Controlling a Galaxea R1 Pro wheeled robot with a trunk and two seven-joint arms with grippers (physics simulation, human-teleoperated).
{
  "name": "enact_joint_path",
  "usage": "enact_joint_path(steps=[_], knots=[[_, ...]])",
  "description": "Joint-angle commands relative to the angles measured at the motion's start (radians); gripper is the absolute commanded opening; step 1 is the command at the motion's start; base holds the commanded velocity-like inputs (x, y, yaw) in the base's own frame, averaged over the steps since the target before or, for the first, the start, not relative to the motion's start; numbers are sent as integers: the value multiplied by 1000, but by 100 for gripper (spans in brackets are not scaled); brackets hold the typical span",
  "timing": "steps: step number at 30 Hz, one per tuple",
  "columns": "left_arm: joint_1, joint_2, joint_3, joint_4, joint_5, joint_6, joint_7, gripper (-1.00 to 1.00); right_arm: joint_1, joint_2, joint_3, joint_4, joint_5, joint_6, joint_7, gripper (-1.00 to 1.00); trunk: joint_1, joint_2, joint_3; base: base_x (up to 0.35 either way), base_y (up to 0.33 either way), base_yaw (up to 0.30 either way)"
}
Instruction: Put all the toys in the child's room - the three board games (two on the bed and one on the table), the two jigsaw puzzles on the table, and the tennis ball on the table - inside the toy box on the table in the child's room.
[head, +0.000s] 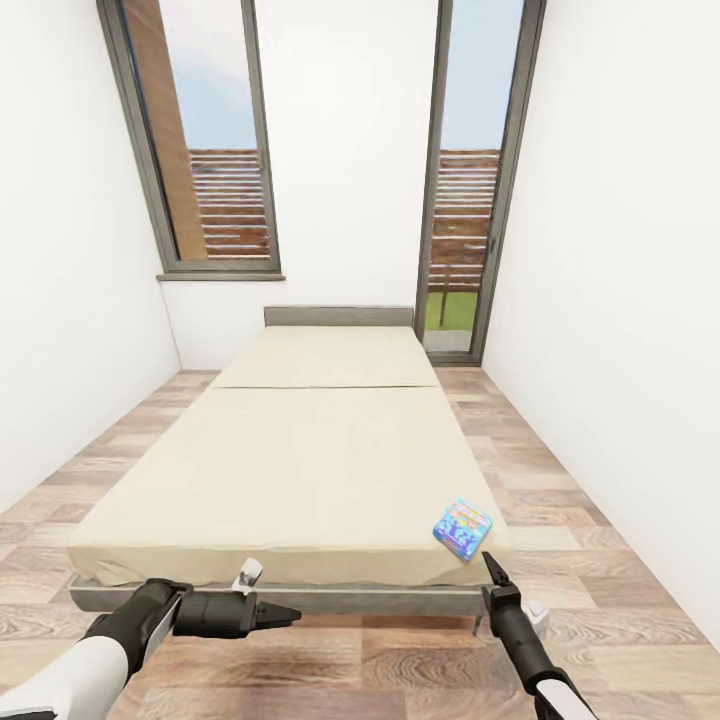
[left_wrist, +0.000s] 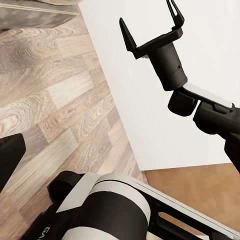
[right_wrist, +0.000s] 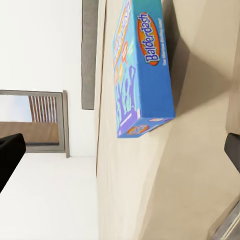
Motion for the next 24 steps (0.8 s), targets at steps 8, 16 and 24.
enact_joint_path(steps=[8, 16, 24], knots=[[38, -48, 7, 10, -13, 11, -6, 100, -1, 0, -37, 1, -10, 20, 4, 100, 0, 0, -1, 6, 0, 0], [49, -75, 8, 11, -15, 11, -6, 100, -1, 0, -43, 0, -10, 25, 4, 100, 0, 0, -1, 74, 0, 0], [50, -78, 8, 11, -15, 11, -6, 100, -1, 0, -43, 1, -9, 25, 2, 100, 0, 0, -1, 41, 0, 0]])
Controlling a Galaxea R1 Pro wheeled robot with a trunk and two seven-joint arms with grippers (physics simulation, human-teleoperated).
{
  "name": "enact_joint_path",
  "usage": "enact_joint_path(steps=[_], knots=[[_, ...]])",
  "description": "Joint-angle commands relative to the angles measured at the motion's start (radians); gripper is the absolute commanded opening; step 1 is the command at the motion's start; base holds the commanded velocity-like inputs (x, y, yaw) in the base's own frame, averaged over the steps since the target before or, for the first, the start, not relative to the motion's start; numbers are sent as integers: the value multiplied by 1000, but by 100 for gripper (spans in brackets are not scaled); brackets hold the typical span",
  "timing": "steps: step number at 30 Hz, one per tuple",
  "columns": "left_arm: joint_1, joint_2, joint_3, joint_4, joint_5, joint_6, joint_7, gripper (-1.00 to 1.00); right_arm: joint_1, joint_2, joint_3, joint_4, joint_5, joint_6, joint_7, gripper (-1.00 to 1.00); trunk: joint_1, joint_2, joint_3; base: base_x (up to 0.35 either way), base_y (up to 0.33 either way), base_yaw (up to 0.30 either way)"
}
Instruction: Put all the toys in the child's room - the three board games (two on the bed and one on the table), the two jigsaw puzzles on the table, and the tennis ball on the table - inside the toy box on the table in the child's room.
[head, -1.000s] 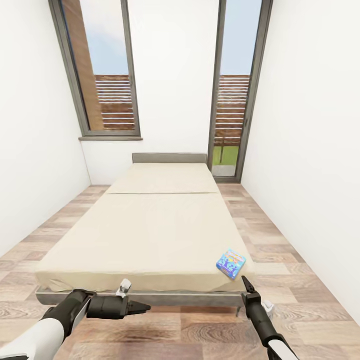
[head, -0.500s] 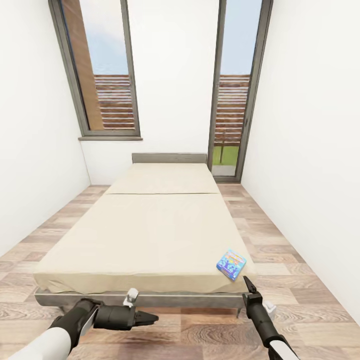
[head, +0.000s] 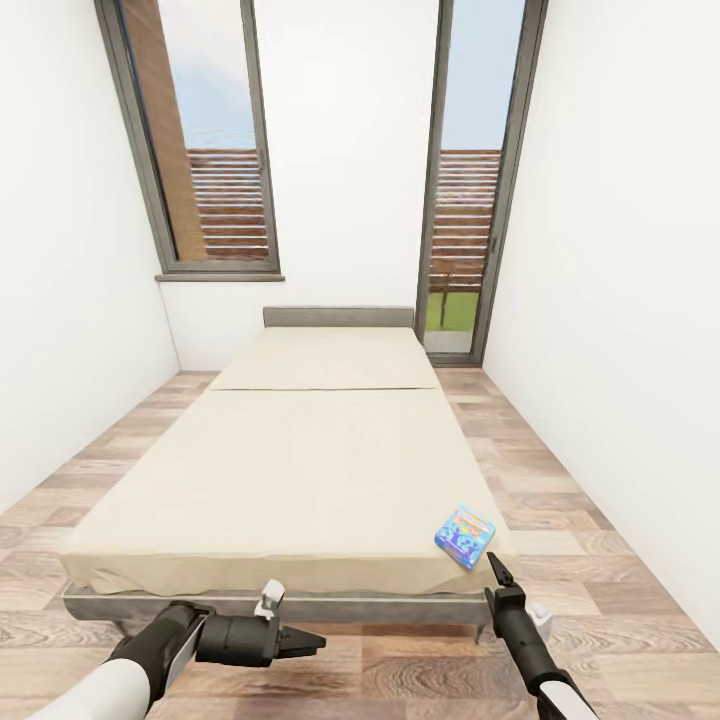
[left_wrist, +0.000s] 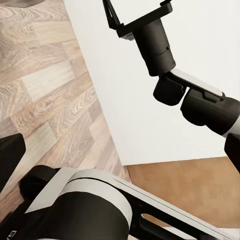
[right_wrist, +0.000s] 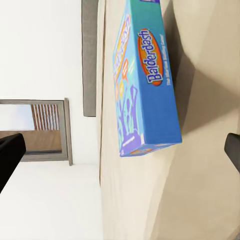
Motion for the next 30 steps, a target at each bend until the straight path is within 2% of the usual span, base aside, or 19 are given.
enact_joint_path(steps=[1, 6, 13, 18, 24, 28, 30], knots=[[0, -1, 7, -1, -10, 11, -6, 100, -1, 0, -1, 1, -10, 10, 3, 100, 0, 0, -1, 52, 0, 0], [0, -1, 6, -1, -13, 9, -4, 100, -1, 0, -1, 1, -10, 10, -7, 100, 0, 0, -1, 102, 0, 0], [9, -7, 8, 1, -3, -60, -3, 100, -1, 0, -2, 1, -10, 10, -21, 100, 0, 0, -1, 19, 0, 0], [12, -7, 10, 1, -1, -71, -3, 100, -1, 0, -3, 1, -10, 10, -22, 100, 0, 0, -1, 2, 0, 0], [13, -8, 10, 1, -1, -73, -3, 100, -1, 0, -3, 1, -10, 10, -32, 100, 23, -42, -20, 0, 0, 0], [13, -8, 10, 1, -1, -74, -3, 100, -1, 0, -2, 0, -10, 10, -39, 100, 23, -42, -20, 0, 0, 0], [13, -8, 10, 1, -1, -74, -3, 100, -1, 0, -2, 1, -10, 10, -40, 100, 31, -56, -26, 0, 0, 0]])
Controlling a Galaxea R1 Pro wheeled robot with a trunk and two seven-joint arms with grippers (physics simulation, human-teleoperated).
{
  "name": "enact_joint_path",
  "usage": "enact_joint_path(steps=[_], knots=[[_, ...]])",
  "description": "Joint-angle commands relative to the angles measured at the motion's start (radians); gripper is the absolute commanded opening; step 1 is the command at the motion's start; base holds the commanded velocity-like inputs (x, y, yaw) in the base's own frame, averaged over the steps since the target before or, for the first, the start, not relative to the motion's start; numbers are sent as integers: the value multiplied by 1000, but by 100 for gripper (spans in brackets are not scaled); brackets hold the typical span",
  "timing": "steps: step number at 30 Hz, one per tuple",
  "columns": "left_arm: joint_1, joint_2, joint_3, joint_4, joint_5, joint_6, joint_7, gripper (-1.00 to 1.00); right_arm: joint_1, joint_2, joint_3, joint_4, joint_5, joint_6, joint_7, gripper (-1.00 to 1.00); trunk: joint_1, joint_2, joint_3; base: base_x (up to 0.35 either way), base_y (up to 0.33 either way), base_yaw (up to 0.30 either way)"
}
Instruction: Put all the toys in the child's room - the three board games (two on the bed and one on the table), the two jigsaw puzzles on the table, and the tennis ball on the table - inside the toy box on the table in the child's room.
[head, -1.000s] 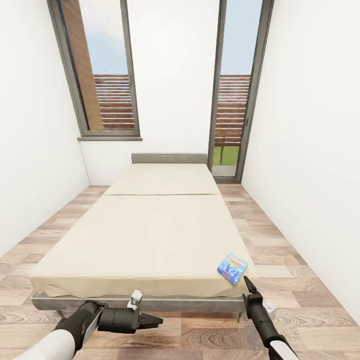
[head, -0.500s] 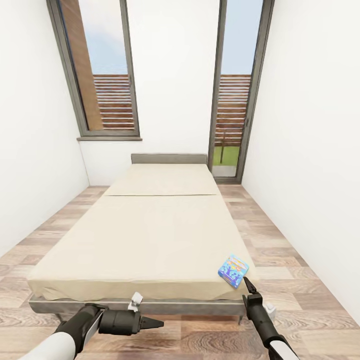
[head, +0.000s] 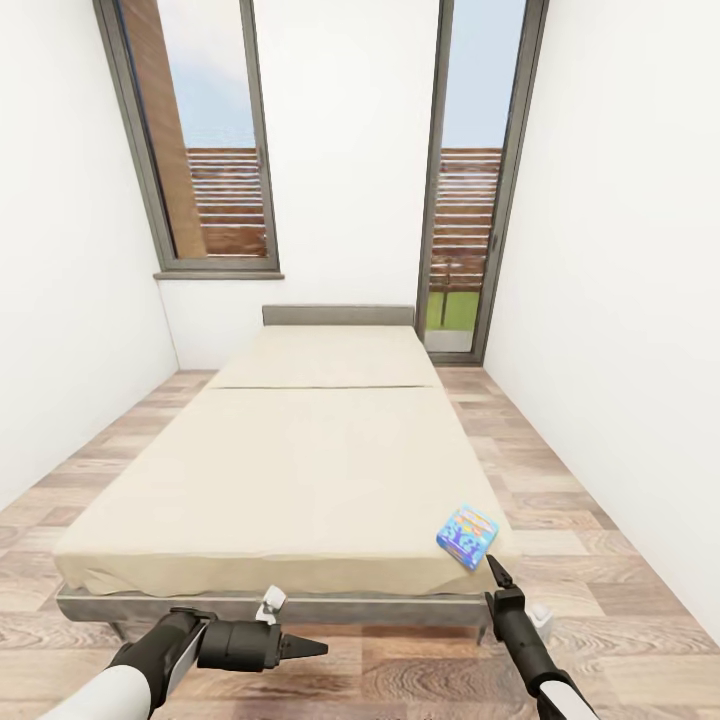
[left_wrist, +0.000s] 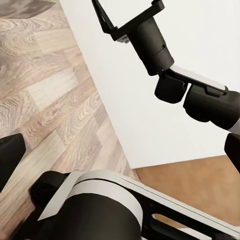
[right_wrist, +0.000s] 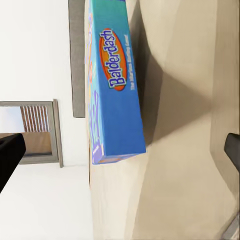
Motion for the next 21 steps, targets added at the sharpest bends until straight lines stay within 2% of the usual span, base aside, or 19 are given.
enact_joint_path(steps=[1, 3, 21], knots=[[0, -1, 7, -1, -10, 11, -6, 100, -1, 0, -2, 1, -10, 10, 3, 100, 4, -8, -4, 0, 0, 0], [0, -1, 7, -1, -10, 11, -6, 100, -1, 0, -2, 0, -10, 10, 3, 100, 11, -22, -10, 0, 0, 0], [0, 0, 9, -1, -10, 10, -6, 100, -1, 0, -1, 0, -10, 11, 2, 100, 11, -22, -10, 20, 0, 0]])
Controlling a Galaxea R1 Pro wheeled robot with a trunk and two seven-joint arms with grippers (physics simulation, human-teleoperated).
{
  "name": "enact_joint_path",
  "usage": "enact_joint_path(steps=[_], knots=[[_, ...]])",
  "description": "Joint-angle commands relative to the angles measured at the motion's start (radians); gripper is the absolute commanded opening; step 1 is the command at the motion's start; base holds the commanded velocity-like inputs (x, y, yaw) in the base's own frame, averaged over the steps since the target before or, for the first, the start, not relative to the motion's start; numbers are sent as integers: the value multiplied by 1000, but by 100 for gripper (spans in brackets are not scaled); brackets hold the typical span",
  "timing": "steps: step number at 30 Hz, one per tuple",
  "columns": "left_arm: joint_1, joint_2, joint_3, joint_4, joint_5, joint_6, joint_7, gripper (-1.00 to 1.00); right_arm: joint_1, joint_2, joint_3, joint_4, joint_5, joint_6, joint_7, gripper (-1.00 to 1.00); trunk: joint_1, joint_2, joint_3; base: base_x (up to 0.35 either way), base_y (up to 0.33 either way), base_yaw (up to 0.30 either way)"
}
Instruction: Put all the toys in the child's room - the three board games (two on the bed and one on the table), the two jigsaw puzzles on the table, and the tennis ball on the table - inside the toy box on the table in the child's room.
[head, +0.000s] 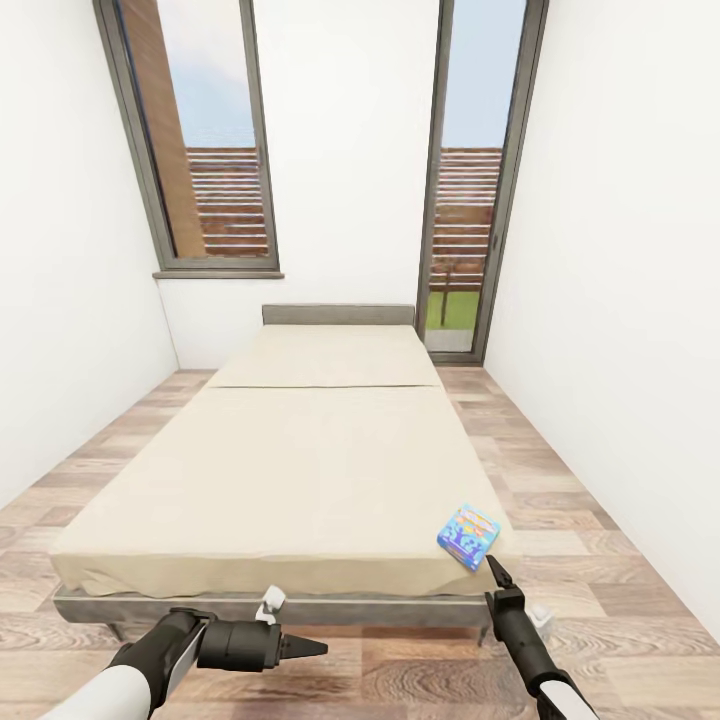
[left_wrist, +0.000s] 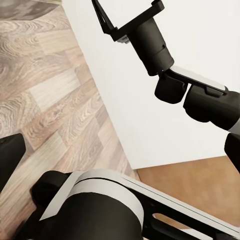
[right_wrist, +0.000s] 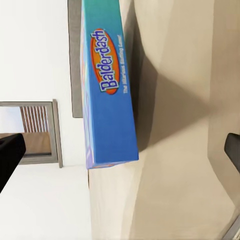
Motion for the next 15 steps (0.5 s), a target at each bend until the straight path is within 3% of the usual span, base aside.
enact_joint_path(steps=[1, 15], knots=[[0, -1, 7, -1, -10, 11, -6, 100, -1, 0, -2, 1, -10, 10, 3, 100, 0, 0, -1, 24, 0, 0], [0, -2, 7, -1, -11, 10, -5, 100, -1, 1, 0, 1, -9, 11, 3, 100, 0, 0, -1, 34, 0, 0]])
